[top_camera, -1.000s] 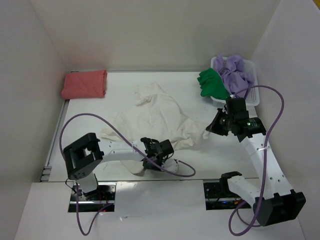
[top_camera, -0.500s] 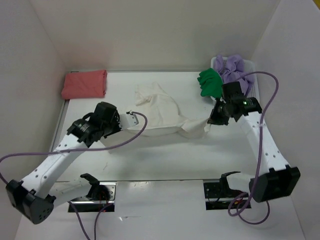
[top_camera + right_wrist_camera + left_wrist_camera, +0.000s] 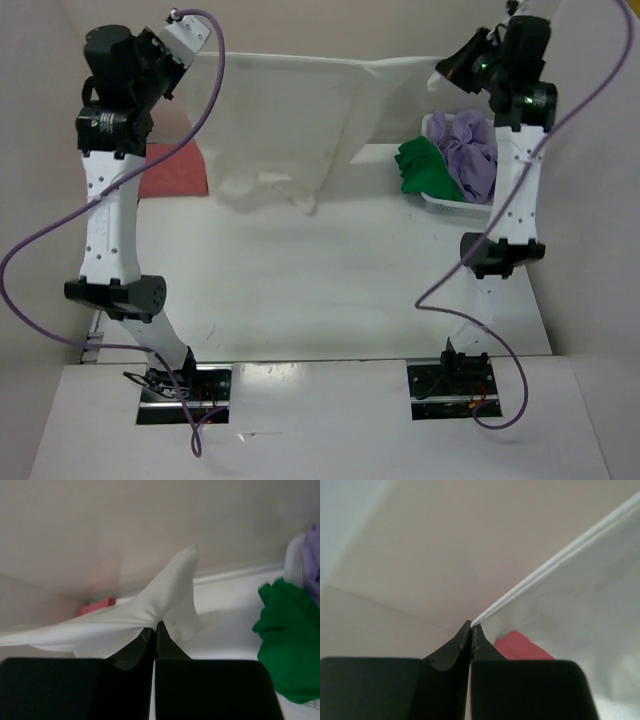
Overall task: Fold and stack the t-shirts
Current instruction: Flatten out the tshirt
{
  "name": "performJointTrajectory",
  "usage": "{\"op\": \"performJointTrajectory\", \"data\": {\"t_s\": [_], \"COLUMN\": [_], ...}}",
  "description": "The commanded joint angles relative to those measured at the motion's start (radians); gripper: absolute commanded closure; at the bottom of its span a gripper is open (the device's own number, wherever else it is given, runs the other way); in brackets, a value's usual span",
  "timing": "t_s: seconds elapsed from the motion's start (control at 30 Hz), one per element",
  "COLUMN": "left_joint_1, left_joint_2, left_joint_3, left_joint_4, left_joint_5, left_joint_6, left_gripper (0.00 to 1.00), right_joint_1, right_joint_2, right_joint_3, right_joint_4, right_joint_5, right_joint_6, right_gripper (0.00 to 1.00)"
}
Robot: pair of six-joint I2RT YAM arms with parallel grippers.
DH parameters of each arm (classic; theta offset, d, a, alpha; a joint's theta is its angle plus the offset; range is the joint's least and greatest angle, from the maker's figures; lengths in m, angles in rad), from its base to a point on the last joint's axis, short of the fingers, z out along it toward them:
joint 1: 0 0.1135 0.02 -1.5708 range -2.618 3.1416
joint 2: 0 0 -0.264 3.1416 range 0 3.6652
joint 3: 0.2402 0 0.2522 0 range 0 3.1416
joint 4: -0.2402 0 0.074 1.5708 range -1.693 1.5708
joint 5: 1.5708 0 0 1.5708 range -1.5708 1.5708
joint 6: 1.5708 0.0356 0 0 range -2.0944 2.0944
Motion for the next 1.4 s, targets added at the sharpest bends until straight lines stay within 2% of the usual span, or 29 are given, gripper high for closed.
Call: {"op": "performJointTrajectory", "data": {"t_s": [0.0, 0.07, 0.17, 0.27, 0.33, 0.37, 0.4, 0.43, 0.47, 0.57, 0.6, 0.67, 0.73, 0.8, 0.83, 0.9, 1.17, 1.37], "left_joint_1": [0.012, 0.012, -0.012, -0.038, -0.049, -0.049, -0.049, -0.049, -0.049, -0.049, -0.049, -0.060, -0.060, -0.060, -0.060, -0.060, -0.069, -0.069], "left_joint_2": [-0.062, -0.076, -0.152, -0.249, -0.315, -0.362, -0.387, -0.412, -0.468, -0.571, -0.596, -0.663, -0.703, -0.761, -0.798, -0.833, -0.973, -0.982], "left_joint_3": [0.044, -0.018, -0.264, -0.556, -0.685, -0.805, -0.861, -0.916, -1.023, -1.174, -1.276, -1.380, -1.517, -1.585, -1.611, -1.668, -1.739, -1.748], "left_joint_4": [-0.033, -0.053, -0.005, 0.048, 0.061, 0.075, 0.075, 0.075, 0.075, 0.028, 0.003, -0.011, -0.037, -0.064, -0.073, -0.101, -0.196, -0.245], "left_joint_5": [0.057, 0.081, 0.073, 0.039, 0.005, -0.019, -0.032, -0.047, -0.061, -0.110, -0.134, -0.155, -0.176, -0.176, -0.176, -0.187, -0.218, -0.218], "left_joint_6": [-0.010, 0.011, 0.077, 0.148, 0.179, 0.200, 0.211, 0.223, 0.235, 0.272, 0.272, 0.295, 0.308, 0.308, 0.317, 0.317, 0.335, 0.335], "left_gripper": [1.00, 1.00, 1.00, 1.00, 1.00, 1.00, 1.00, 1.00, 1.00, 1.00, 1.00, 1.00, 1.00, 1.00, 1.00, 1.00, 1.00, 1.00], "right_joint_1": [0.012, 0.012, 0.046, 0.129, 0.167, 0.178, 0.201, 0.213, 0.230, 0.368, 0.450, 0.523, 0.631, 0.705, 0.768, 0.807, 0.825, 0.844], "right_joint_2": [-0.217, -0.226, -0.269, -0.327, -0.411, -0.456, -0.565, -0.624, -0.680, -0.868, -0.943, -1.008, -1.078, -1.111, -1.140, -1.166, -1.268, -1.306], "right_joint_3": [0.065, -0.014, -0.217, -0.427, -0.653, -0.753, -0.963, -1.069, -1.263, -1.520, -1.673, -1.866, -1.964, -2.062, -2.087, -2.140, -2.272, -2.306], "right_joint_4": [-0.047, -0.095, -0.095, -0.095, -0.065, -0.036, -0.002, 0.027, 0.076, 0.121, 0.138, 0.194, 0.231, 0.256, 0.268, 0.268, 0.245, 0.189], "right_joint_5": [0.145, 0.151, 0.119, 0.177, 0.218, 0.249, 0.258, 0.258, 0.269, 0.286, 0.286, 0.264, 0.255, 0.255, 0.264, 0.275, 0.220, 0.209], "right_joint_6": [-0.088, -0.088, -0.098, -0.111, -0.111, -0.092, -0.052, -0.026, 0.002, 0.147, 0.239, 0.336, 0.471, 0.592, 0.625, 0.674, 0.720, 0.738], "right_gripper": [1.00, 1.00, 1.00, 1.00, 1.00, 1.00, 1.00, 1.00, 1.00, 1.00, 1.00, 1.00, 1.00, 1.00, 1.00, 1.00, 1.00, 1.00]}}
